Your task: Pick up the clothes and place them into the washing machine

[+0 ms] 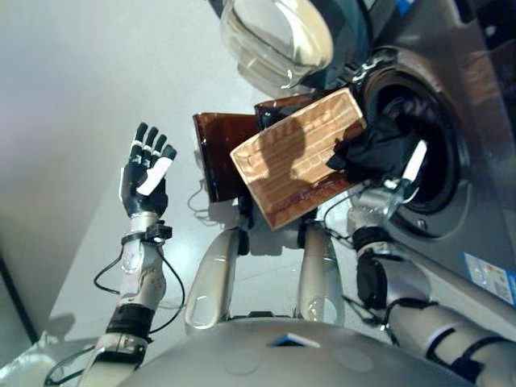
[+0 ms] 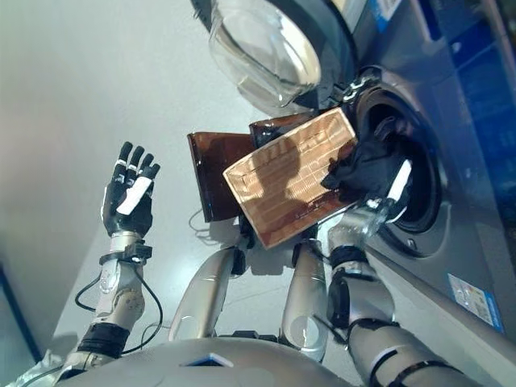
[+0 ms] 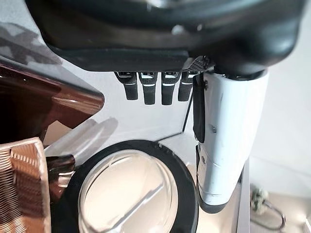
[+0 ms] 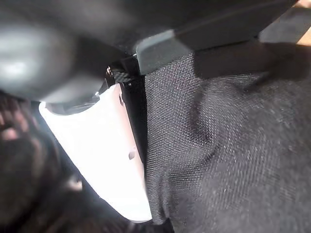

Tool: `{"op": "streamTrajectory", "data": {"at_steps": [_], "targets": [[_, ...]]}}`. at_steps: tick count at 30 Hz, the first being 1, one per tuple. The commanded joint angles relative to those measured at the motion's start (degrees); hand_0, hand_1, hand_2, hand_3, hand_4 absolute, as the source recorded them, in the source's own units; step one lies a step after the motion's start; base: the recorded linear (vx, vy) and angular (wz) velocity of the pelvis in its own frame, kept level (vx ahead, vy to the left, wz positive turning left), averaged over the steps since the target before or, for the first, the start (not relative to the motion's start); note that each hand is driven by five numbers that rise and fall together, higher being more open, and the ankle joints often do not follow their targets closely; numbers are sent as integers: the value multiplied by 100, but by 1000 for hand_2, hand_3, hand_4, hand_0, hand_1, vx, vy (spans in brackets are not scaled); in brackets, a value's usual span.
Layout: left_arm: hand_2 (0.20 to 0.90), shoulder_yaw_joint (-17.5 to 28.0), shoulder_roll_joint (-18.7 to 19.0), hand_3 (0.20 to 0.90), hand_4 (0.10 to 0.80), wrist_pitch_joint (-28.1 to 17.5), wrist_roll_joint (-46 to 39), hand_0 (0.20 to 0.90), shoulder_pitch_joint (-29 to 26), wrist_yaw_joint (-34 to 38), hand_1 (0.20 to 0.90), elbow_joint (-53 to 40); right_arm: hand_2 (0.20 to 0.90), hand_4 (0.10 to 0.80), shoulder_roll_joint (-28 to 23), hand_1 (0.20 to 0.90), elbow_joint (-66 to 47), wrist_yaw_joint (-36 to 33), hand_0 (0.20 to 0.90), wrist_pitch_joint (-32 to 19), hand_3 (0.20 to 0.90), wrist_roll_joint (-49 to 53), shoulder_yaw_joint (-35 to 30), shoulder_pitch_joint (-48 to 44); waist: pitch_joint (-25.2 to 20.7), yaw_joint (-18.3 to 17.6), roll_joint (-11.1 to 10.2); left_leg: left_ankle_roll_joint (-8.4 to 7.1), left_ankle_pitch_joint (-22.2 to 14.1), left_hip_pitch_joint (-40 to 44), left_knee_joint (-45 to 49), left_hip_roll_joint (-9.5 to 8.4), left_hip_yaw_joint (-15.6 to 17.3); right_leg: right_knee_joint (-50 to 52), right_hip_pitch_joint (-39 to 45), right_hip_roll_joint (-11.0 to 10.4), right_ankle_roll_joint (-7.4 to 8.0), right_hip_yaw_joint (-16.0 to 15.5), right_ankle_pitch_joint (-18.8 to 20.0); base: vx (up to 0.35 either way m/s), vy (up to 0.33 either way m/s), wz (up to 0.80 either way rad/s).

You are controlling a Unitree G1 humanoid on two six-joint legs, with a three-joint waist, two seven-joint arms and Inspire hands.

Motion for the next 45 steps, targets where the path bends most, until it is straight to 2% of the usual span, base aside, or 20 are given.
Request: {"op": "streamTrajectory", "data": {"at_steps": [1, 7, 9, 12, 20, 29, 34, 35, 39, 45], "targets": [[900, 155, 317, 900, 800, -582, 42, 900, 21, -211, 900, -770, 200, 300, -516, 200, -153, -52, 200, -378, 200, -308, 4, -350, -171, 26, 130, -357, -680, -219, 543, -26, -256, -571, -191, -35, -138, 82, 657, -32, 10, 4], [900, 95, 397, 900, 800, -573, -32, 900, 53, -187, 900, -983, 200, 300, -747, 200, -188, -168, 200, -697, 200, 99, -388, -796, -146, 86, 238, -367, -792, -595, 907, -57, -227, -149, -565, -15, -179, 197, 508, -29, 4, 6], [900, 94, 418, 900, 800, -586, -35, 900, 66, -156, 900, -1009, 200, 300, -793, 200, -304, -277, 200, -866, 200, 148, -515, -869, -132, 80, 265, -383, -897, -859, 1279, -67, -209, 216, -791, -4, -206, 230, 399, -40, -7, 8], [900, 126, 472, 900, 800, -615, -26, 900, 93, -92, 900, -1100, 200, 300, -921, 200, -311, -530, 200, -1085, 200, 98, -692, -978, -135, 57, 267, -404, -1180, -1286, 2087, -41, -174, 987, -1203, 46, -294, 325, 142, -41, -11, 9], [900, 182, 530, 900, 800, -656, -3, 900, 81, 43, 900, -1153, 200, 300, -1263, 200, -224, -705, 200, -1130, 200, -1, -691, -1133, -170, 62, 163, -390, -1754, -2086, 3441, 71, -124, 2198, -1984, 58, -537, 475, -442, -47, -24, 4], [900, 192, 663, 900, 800, -672, -6, 900, 131, -10, 900, -1150, 200, 300, -1559, 200, -150, -732, 200, -802, 200, -565, -198, -1042, -202, 83, 67, -354, -1778, -2357, 3581, 96, -81, 2341, -2305, 129, -593, 533, -474, -2, -2, 0], [900, 307, 727, 900, 800, -746, -85, 900, 198, -13, 900, -1173, 200, 300, -1974, 200, 151, -1025, 200, -779, 200, -724, -135, -1416, -286, 107, 58, -366, -1784, -2419, 3584, 84, -59, 2419, -2418, 152, -626, 598, -525, 0, -4, -1], [900, 306, 807, 900, 800, -764, -79, 900, 260, 12, 900, -1210, 200, 300, -2230, 200, 337, -1249, 200, -805, 200, -738, -136, -1706, -320, 134, 63, -363, -1803, -2437, 3631, 71, -49, 2486, -2442, 150, -640, 629, -561, -7, -4, 4], [900, 253, 961, 900, 800, -733, -34, 900, 274, 68, 900, -1283, 200, 300, -2699, 200, 619, -1616, 200, -744, 200, -860, -12, -2201, -359, 155, 74, -340, -1865, -2500, 3760, 54, -25, 2629, -2537, 156, -656, 671, -605, -4, 0, 1], [900, 183, 1103, 900, 800, -689, 18, 900, 280, 194, 900, -1388, 200, 300, -3131, 200, 941, -2135, 200, -657, 200, -1084, 189, -2677, -419, 164, 76, -320, -1894, -2567, 3775, 56, 21, 2654, -2626, 144, -654, 712, -610, -3, 5, 0]]}}
